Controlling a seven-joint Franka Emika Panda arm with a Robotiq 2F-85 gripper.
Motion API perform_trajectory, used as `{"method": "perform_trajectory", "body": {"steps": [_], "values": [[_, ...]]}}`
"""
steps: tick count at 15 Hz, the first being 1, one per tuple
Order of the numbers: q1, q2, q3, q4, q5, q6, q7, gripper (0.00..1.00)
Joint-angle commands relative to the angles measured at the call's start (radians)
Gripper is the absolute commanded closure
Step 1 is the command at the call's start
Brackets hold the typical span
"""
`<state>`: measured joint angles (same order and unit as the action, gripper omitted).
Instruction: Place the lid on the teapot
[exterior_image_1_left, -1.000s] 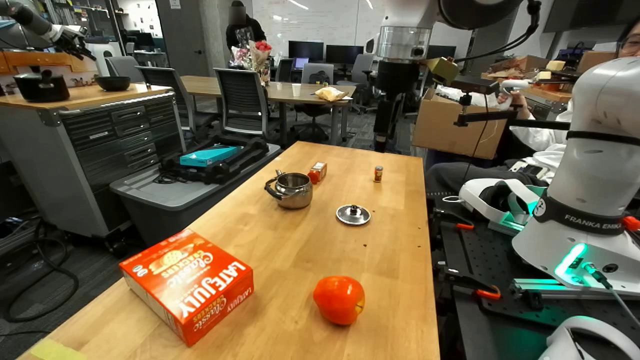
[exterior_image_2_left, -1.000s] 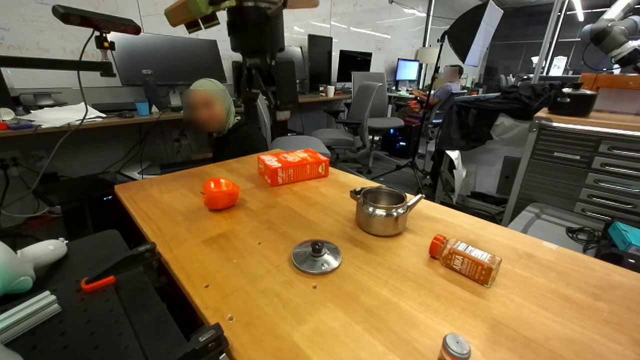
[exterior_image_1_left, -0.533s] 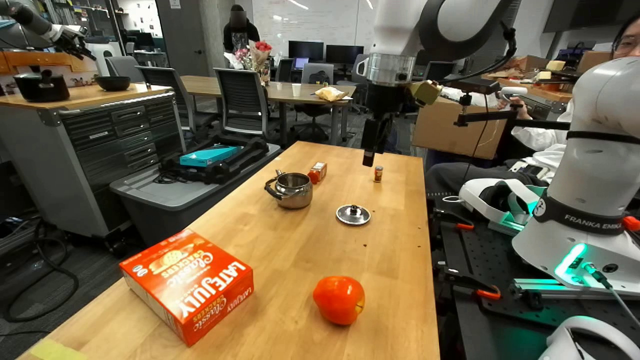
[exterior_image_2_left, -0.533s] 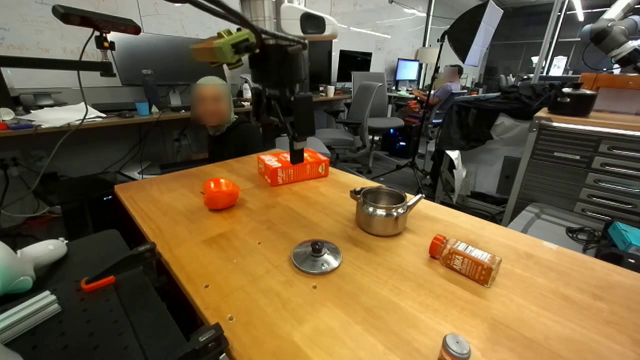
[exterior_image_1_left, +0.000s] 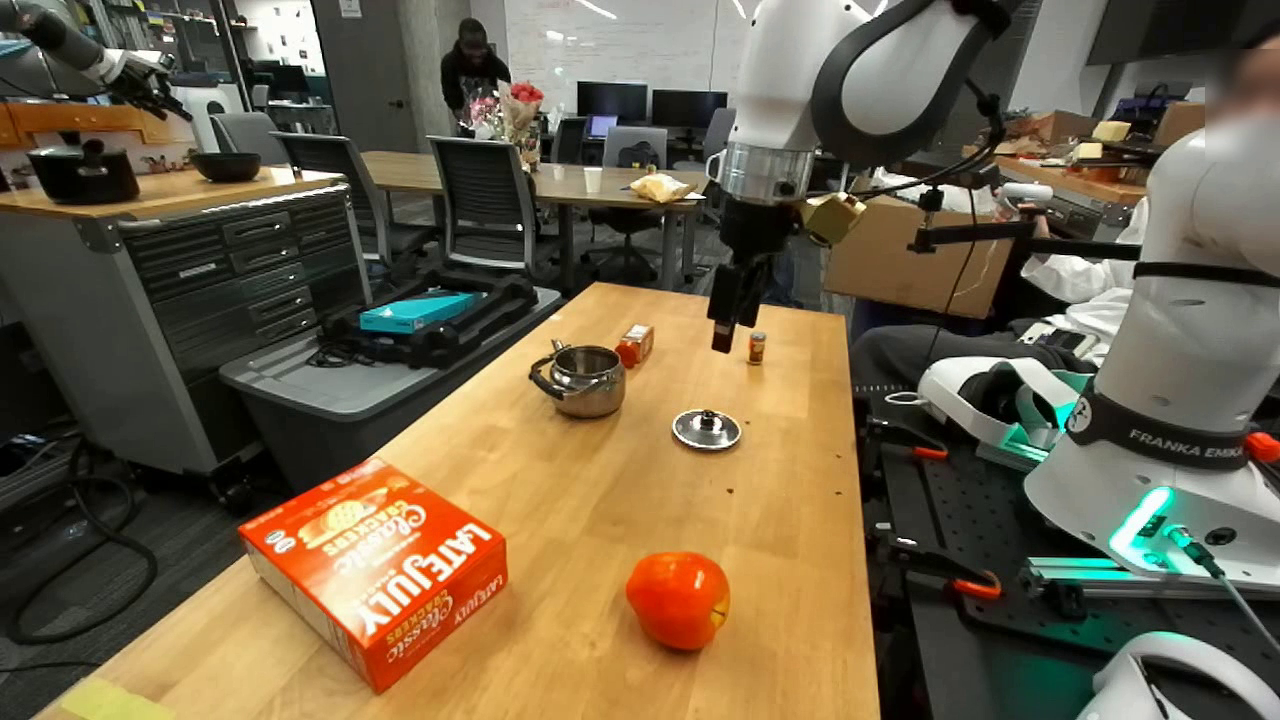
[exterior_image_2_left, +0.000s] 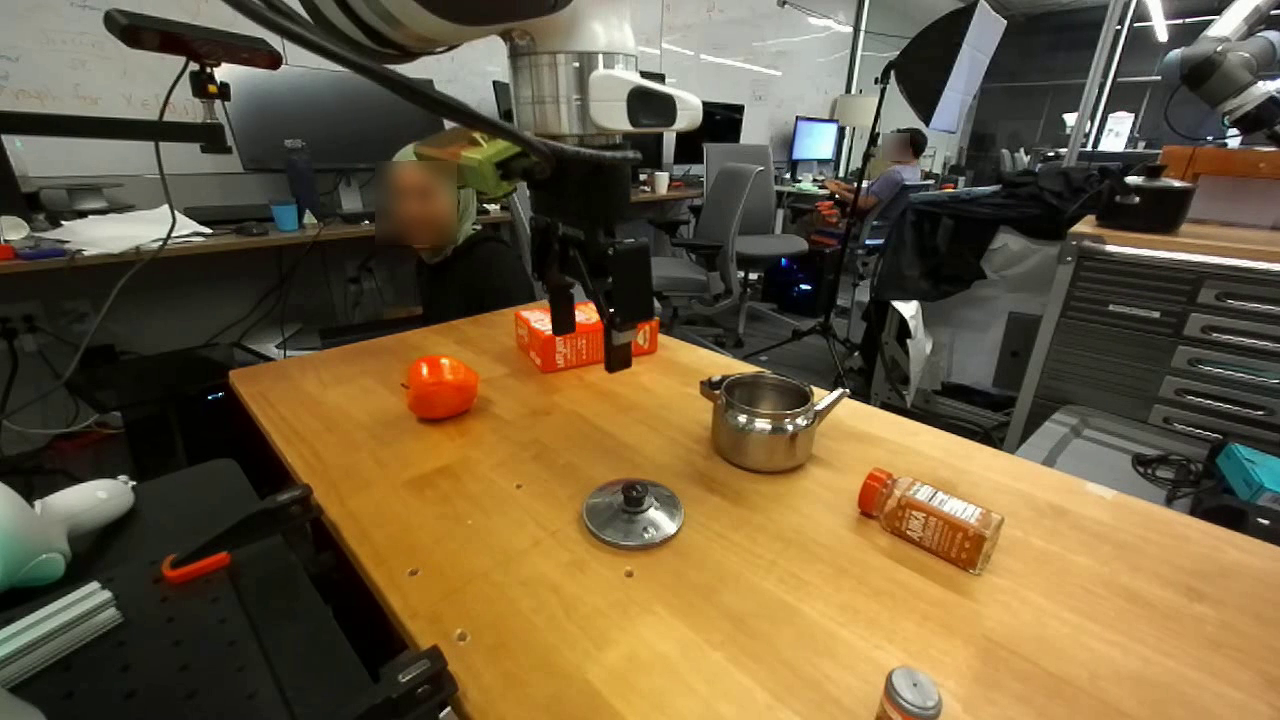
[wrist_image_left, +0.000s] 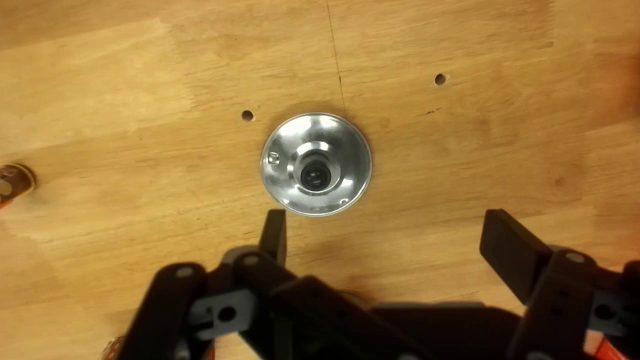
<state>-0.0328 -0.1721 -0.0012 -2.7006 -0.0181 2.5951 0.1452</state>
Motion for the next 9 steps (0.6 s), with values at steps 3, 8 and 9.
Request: {"method": "perform_trajectory", "body": {"steps": [3,8,9], "values": [[-0.015,0.067,-0.013,0.024,-0.016,0.071,-0.022,0.0],[-0.024,0.111,-0.017,0.03,-0.047,0.117,-0.014,0.0],[-0.026,0.12,-0.019,0.032,-0.059,0.129,-0.011,0.0]]}}
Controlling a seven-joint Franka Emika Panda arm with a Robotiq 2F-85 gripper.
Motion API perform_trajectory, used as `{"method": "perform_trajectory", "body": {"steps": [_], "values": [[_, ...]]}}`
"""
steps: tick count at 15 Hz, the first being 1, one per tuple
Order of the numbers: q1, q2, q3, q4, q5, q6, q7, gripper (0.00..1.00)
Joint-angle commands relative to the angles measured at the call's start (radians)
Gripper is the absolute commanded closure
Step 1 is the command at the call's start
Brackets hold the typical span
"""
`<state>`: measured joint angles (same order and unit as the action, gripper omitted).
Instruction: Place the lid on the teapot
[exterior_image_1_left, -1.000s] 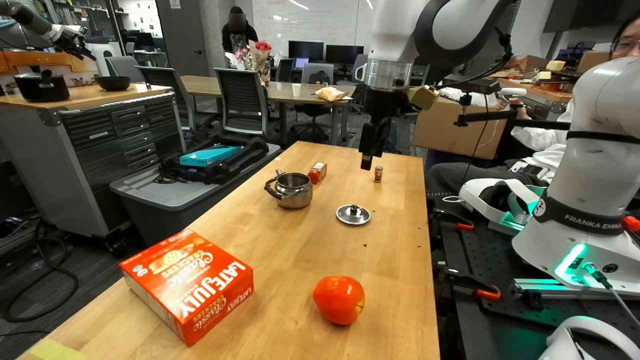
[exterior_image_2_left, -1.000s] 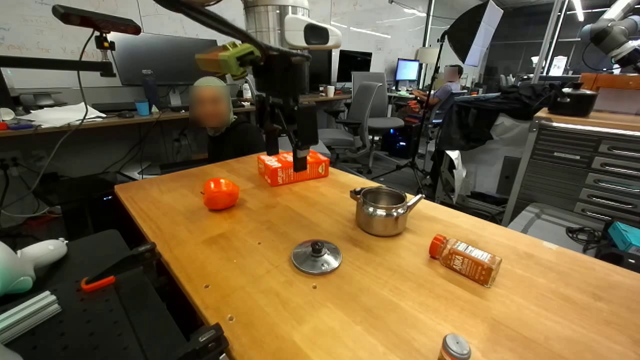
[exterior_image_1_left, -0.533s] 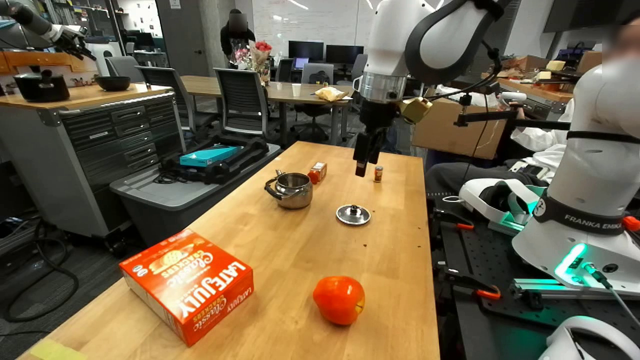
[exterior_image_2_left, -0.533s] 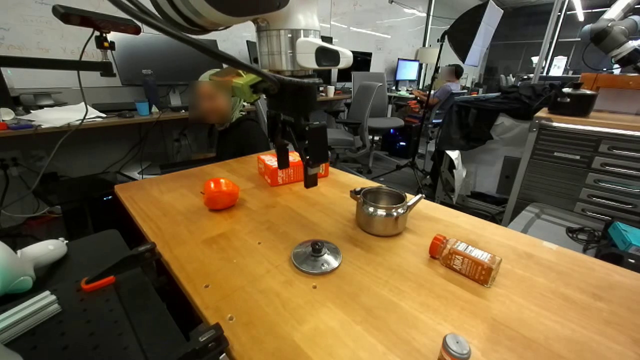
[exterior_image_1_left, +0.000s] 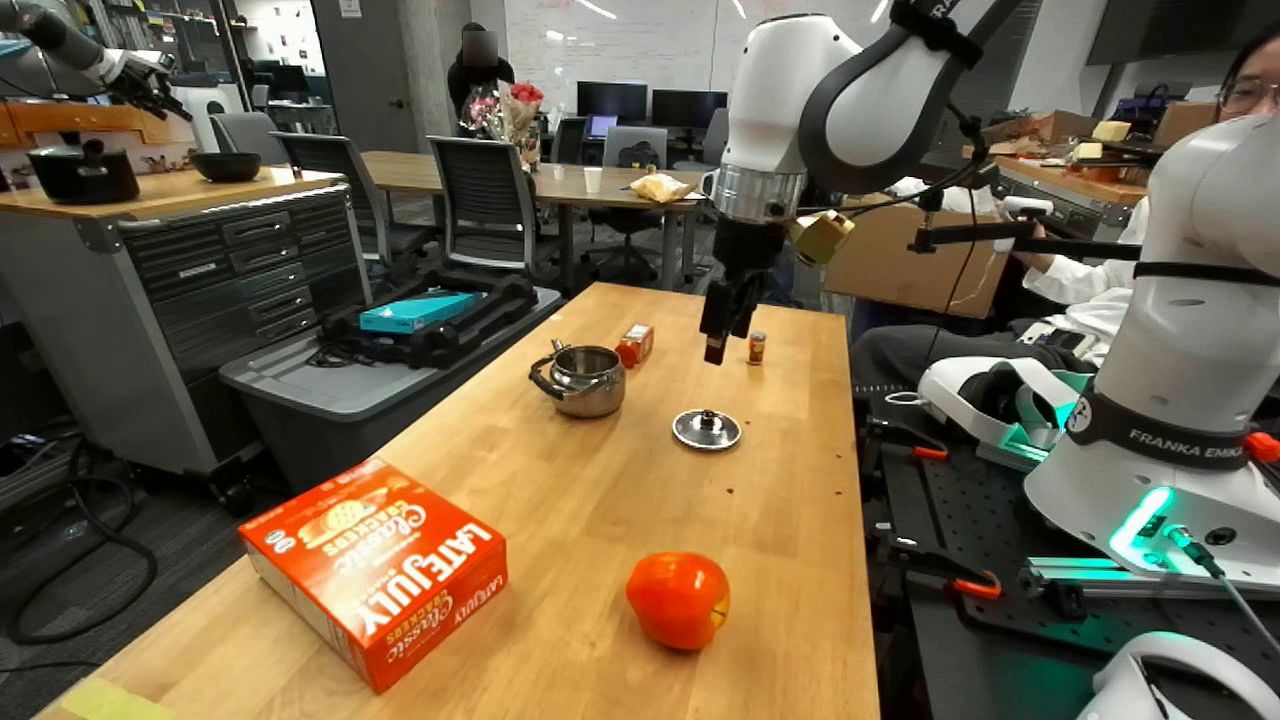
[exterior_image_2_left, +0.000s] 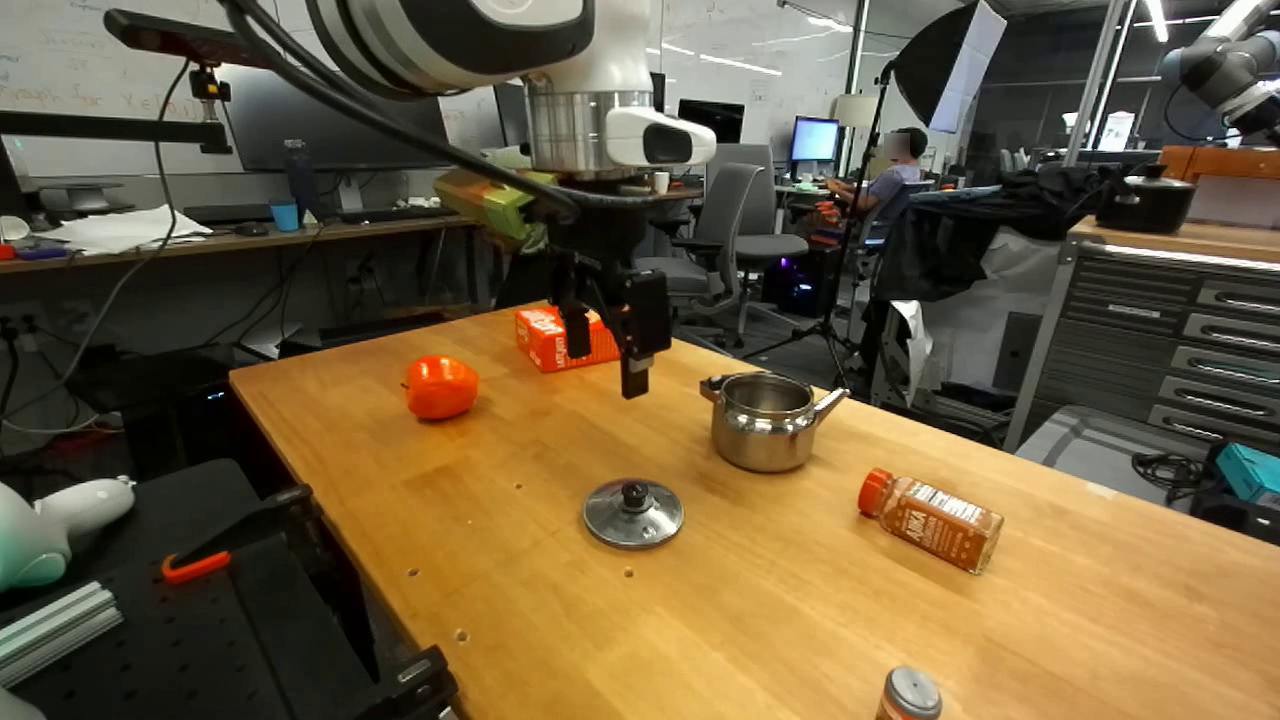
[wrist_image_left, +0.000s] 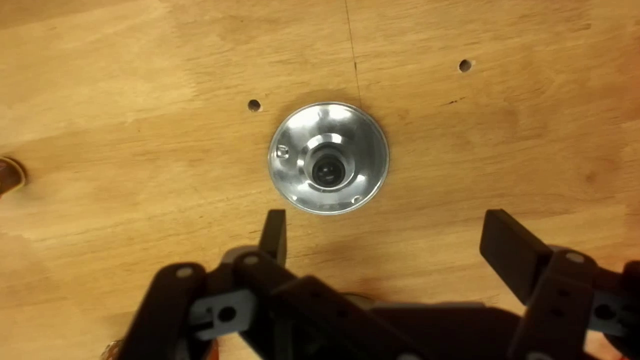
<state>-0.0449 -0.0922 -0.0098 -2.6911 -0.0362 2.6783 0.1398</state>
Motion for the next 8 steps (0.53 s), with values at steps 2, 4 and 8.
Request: {"method": "perform_trajectory", "body": {"steps": [2,4,8], "values": [[-0.02,0.063,-0.014,0.029,-0.06,0.064,-0.004,0.0],[-0.02,0.089,-0.021,0.044,-0.05,0.07,-0.021,0.0],[-0.012,0.141,-0.027,0.076,0.006,0.075,-0.081,0.0]]}}
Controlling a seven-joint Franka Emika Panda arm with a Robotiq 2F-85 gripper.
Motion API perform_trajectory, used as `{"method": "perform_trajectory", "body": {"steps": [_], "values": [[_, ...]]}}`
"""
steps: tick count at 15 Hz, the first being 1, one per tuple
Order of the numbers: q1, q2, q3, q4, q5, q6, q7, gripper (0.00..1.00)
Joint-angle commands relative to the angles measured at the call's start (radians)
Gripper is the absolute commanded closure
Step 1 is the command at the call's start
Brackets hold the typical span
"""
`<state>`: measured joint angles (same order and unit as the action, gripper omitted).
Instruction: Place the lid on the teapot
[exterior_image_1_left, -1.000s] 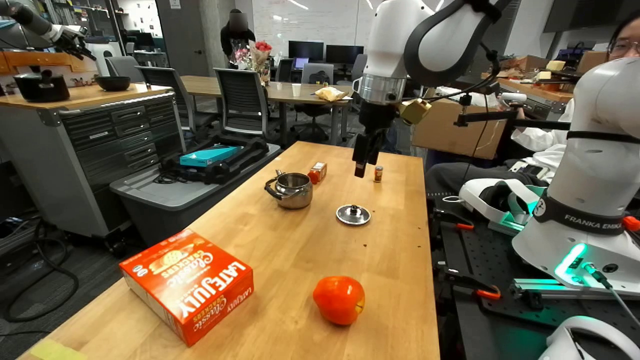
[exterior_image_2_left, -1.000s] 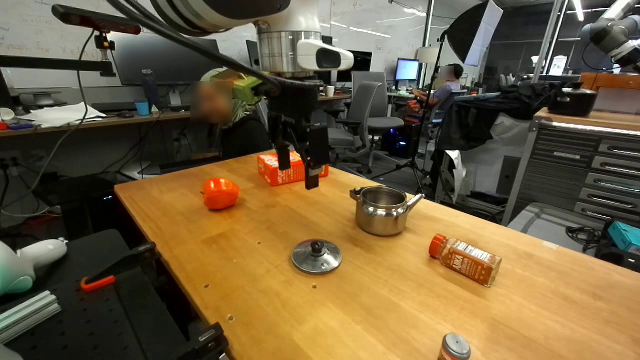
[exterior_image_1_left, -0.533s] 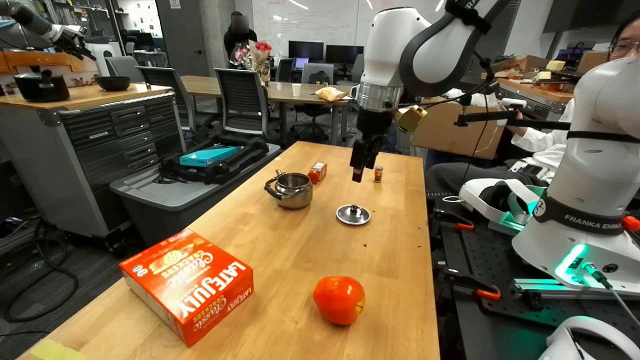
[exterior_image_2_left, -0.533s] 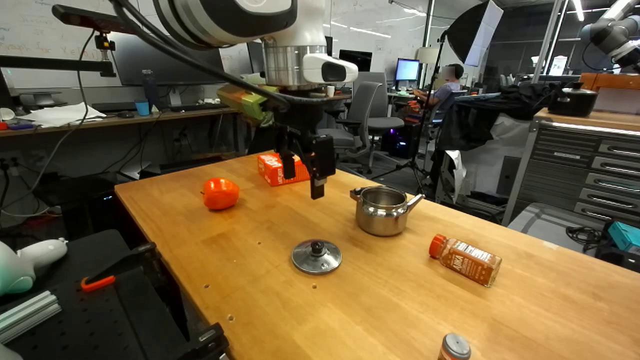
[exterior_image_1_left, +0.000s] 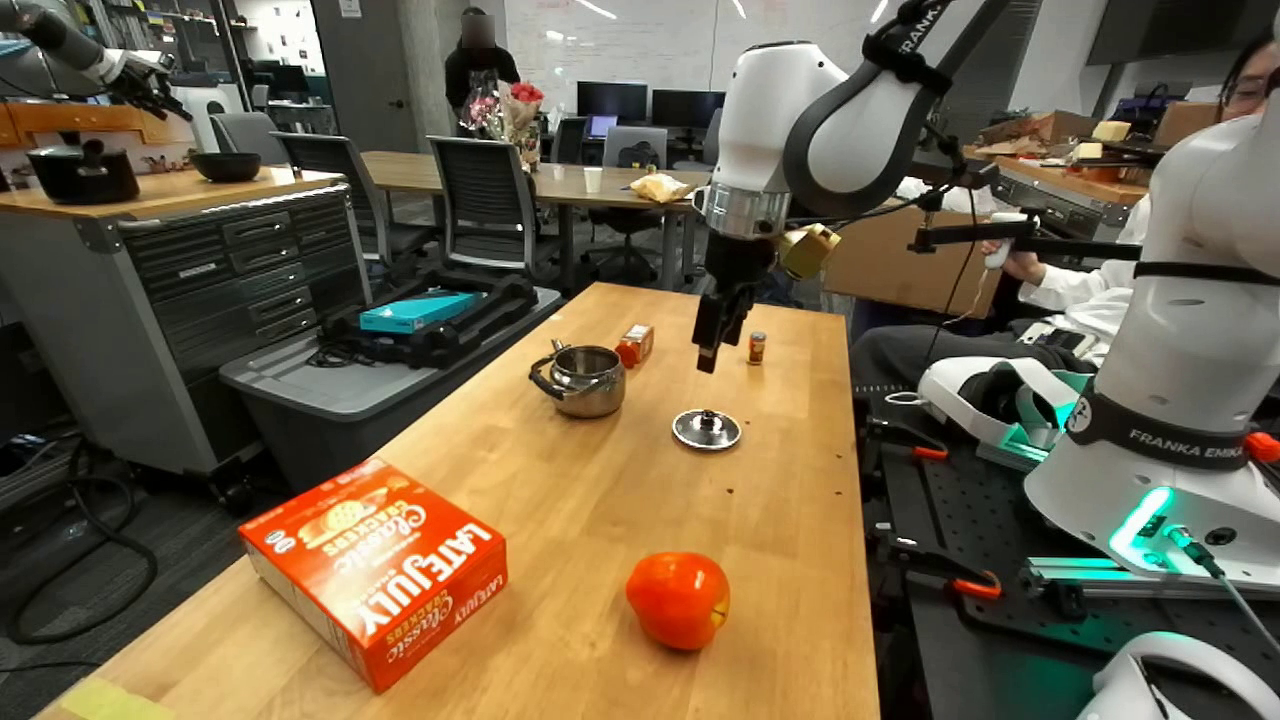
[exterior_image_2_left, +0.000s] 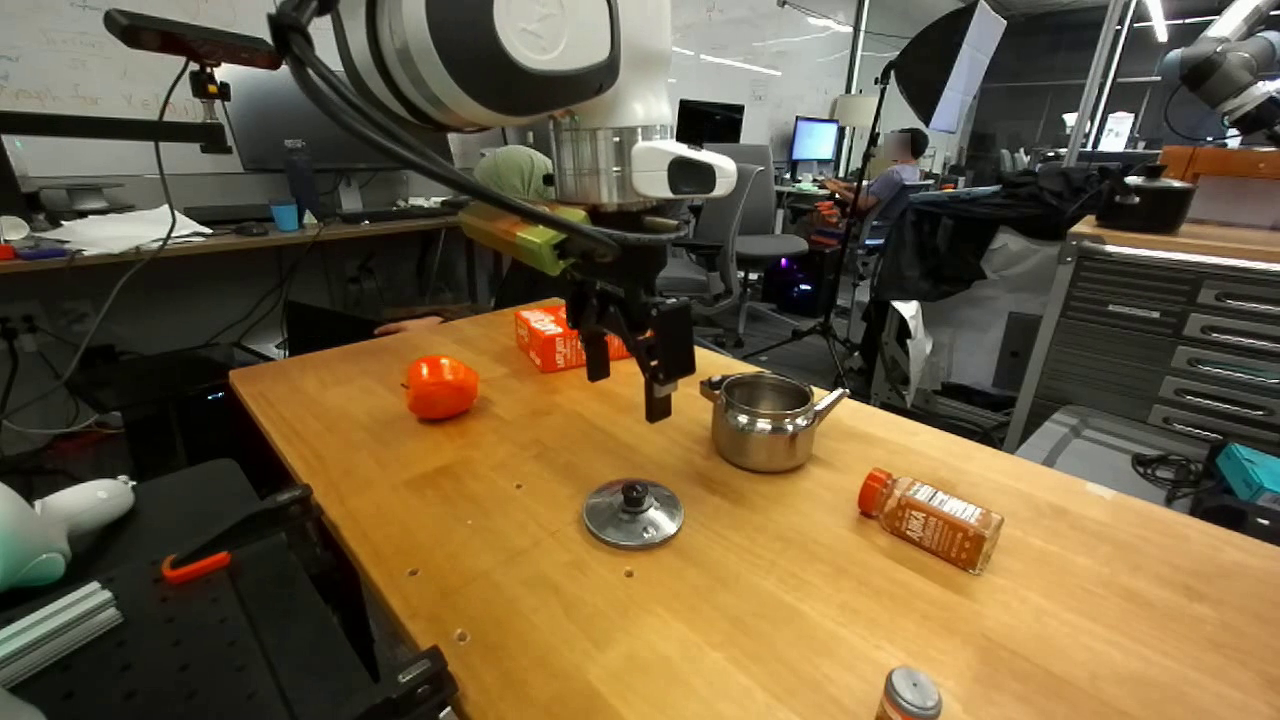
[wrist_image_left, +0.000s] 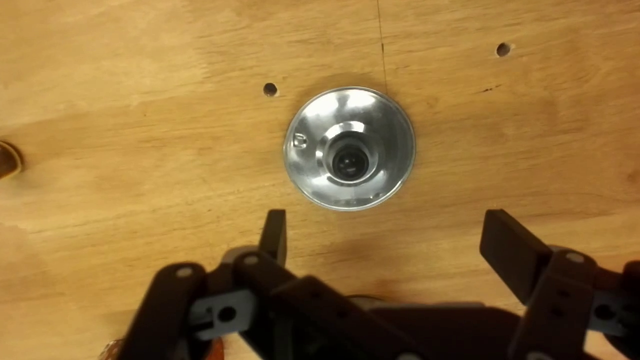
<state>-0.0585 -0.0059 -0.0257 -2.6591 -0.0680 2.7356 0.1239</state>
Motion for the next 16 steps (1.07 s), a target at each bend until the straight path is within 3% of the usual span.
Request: {"method": "perform_trajectory", "body": {"steps": [1,6,16], "values": [[0.001,0.071,-0.011,0.055,0.052,0.015,-0.082,0.0],[-0.006,0.158,-0.005,0.114,0.098,-0.003,-0.148,0.0],[-0.004,0.289,-0.007,0.173,0.073,-0.005,-0.157,0.0]]}}
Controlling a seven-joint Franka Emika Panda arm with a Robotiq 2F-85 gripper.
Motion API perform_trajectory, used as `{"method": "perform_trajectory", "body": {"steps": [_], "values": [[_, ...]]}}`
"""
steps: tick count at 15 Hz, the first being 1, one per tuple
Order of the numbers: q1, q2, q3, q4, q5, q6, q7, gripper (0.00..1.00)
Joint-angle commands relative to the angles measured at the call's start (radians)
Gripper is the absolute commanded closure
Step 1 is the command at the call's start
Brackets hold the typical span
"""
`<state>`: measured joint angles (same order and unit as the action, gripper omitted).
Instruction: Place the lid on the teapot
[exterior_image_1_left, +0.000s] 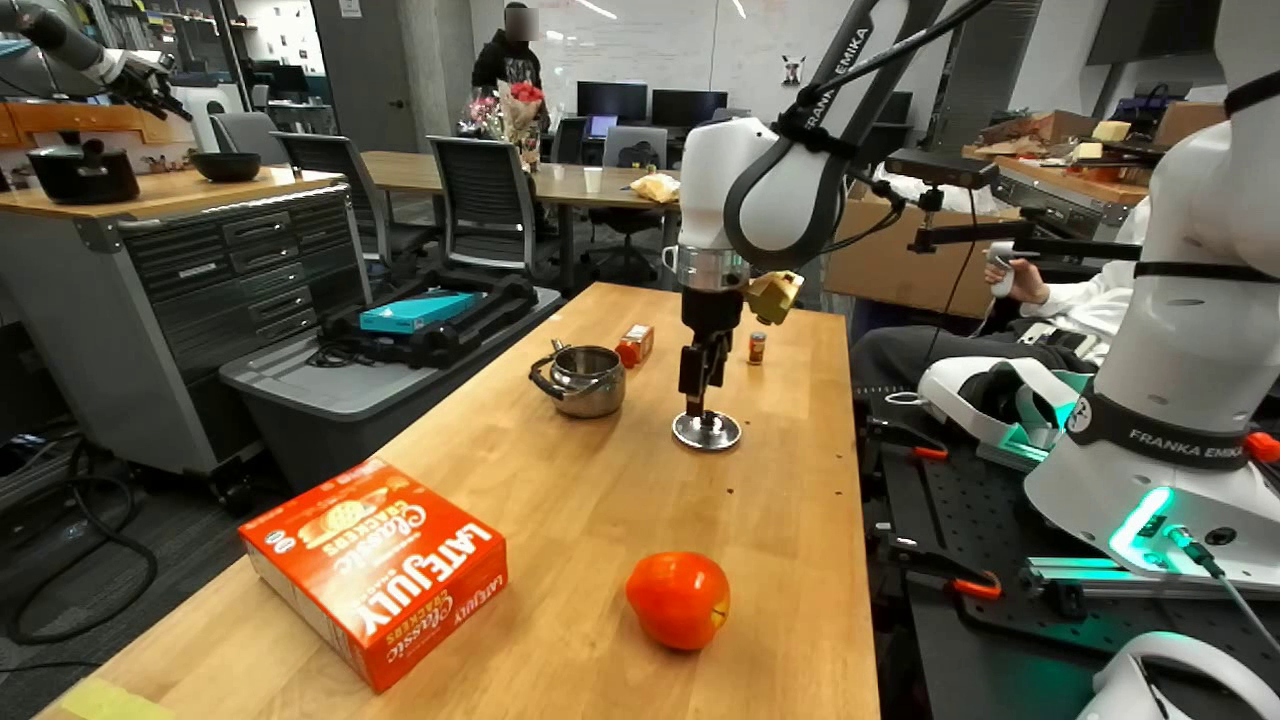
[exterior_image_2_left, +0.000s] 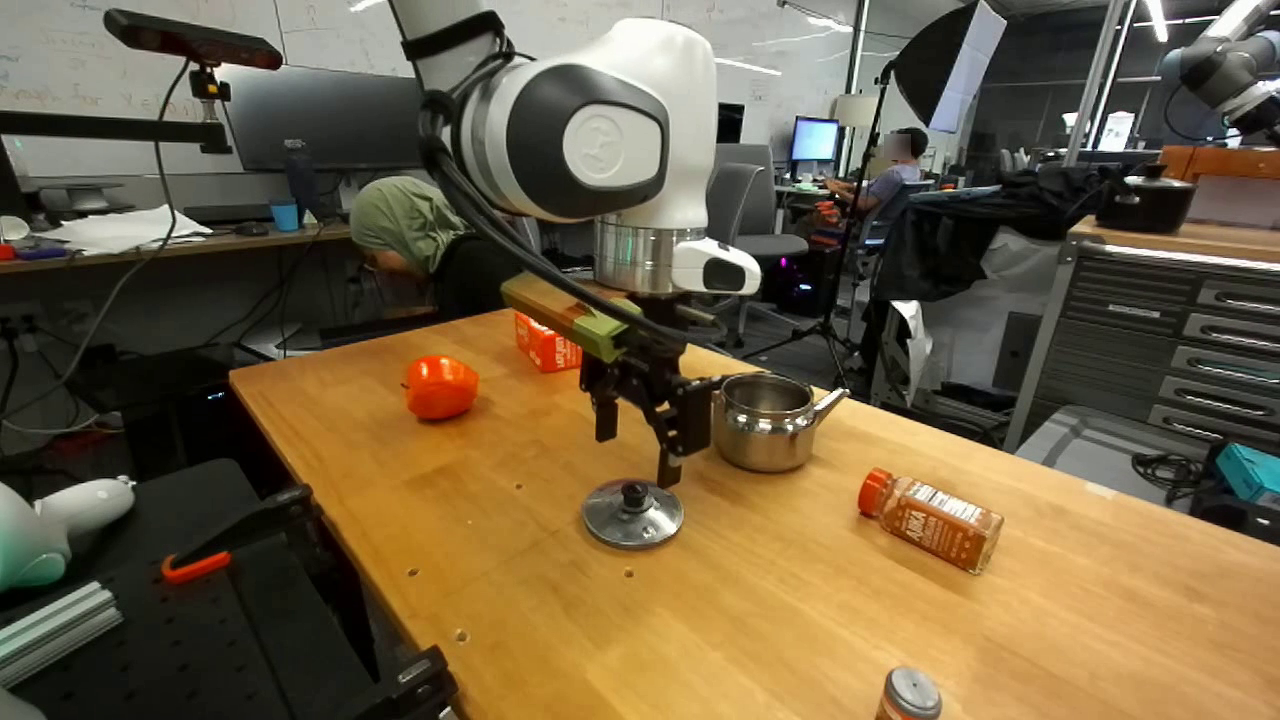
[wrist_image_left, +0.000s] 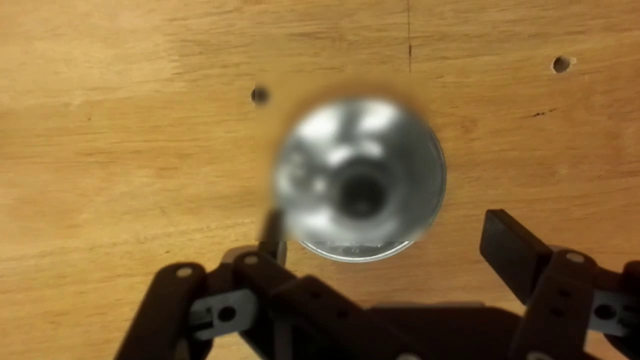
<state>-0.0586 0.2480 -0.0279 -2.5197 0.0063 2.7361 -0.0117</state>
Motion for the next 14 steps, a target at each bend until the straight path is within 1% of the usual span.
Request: {"method": "perform_trajectory", "body": {"steps": [1,8,9,10,11,12,14], "values": [[-0.003,0.042,-0.006,0.037,-0.003,-0.006,-0.018,0.0],[0.005,0.076,-0.015,0.054,-0.017,-0.009,-0.002,0.0],[0.004,0.081,-0.015,0.058,-0.016,-0.012,-0.003,0.07],[0.005,0.085,-0.015,0.061,-0.016,-0.015,-0.001,0.22],[0.006,0.089,-0.017,0.064,-0.017,-0.017,0.002,0.31],[0.006,0.093,-0.018,0.067,-0.017,-0.018,0.002,0.31],[0.006,0.098,-0.019,0.071,-0.017,-0.02,0.003,0.46]]}}
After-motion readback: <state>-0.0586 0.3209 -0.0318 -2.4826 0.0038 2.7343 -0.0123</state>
